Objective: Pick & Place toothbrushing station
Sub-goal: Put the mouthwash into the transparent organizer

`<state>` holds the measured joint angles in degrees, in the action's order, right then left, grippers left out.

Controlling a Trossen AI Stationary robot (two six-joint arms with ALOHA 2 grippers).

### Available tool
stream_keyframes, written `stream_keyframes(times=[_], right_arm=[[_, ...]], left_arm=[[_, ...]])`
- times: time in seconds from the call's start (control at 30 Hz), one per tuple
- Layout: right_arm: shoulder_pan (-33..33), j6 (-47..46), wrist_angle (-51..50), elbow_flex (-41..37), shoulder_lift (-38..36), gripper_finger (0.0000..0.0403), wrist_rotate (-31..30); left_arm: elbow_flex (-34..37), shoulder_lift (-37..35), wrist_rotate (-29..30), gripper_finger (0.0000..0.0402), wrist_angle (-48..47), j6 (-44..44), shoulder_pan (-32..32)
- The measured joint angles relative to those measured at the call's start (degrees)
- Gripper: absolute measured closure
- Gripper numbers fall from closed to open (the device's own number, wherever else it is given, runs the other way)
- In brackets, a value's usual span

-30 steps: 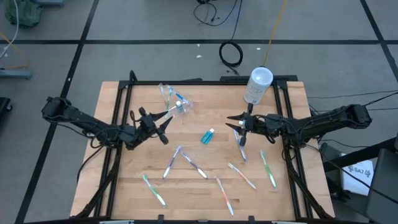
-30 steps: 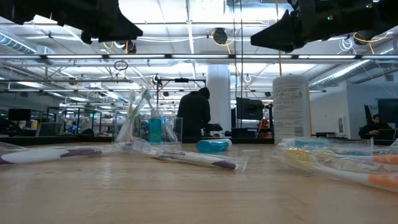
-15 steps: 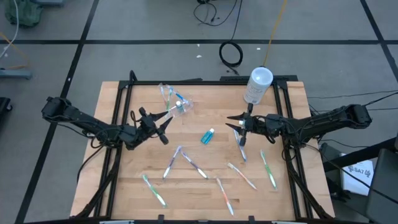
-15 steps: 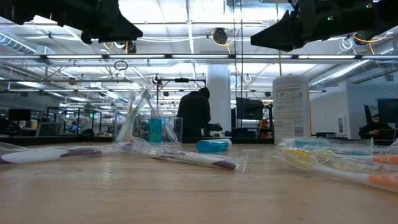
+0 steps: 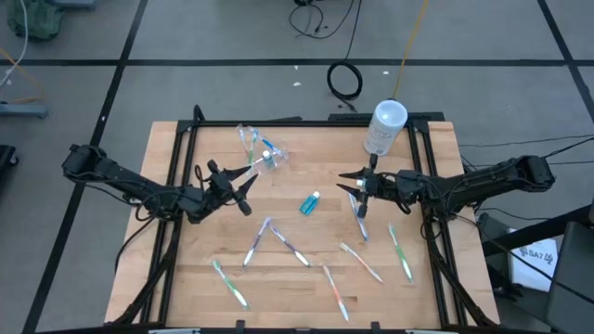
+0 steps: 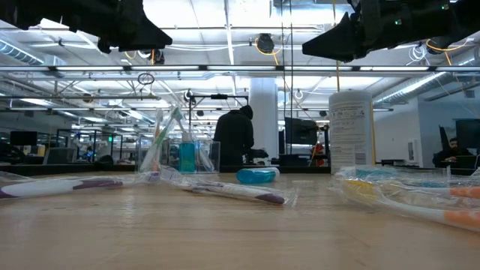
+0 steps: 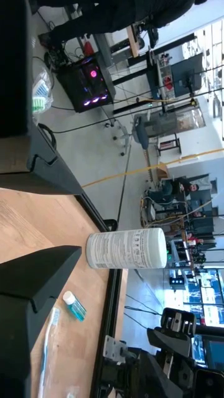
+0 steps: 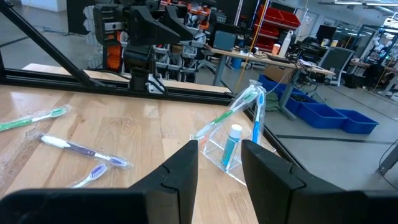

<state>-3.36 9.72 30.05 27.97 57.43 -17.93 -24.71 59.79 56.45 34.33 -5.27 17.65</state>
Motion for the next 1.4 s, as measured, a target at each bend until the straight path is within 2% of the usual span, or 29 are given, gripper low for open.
stream_keyframes(times=[0.9,1.4], right_arm=[[0.0,-0.8,-0.6,0.0,0.0,0.0289,0.0],[0.0,-8.9,-3.9,0.0,0.0,0.0289,0.0]], left_arm=[[0.0,0.0,0.0,0.0252,0.2,-0.4,0.0],[0.0,0.0,-1.5,0.0252,7.2,-5.3,-0.2]])
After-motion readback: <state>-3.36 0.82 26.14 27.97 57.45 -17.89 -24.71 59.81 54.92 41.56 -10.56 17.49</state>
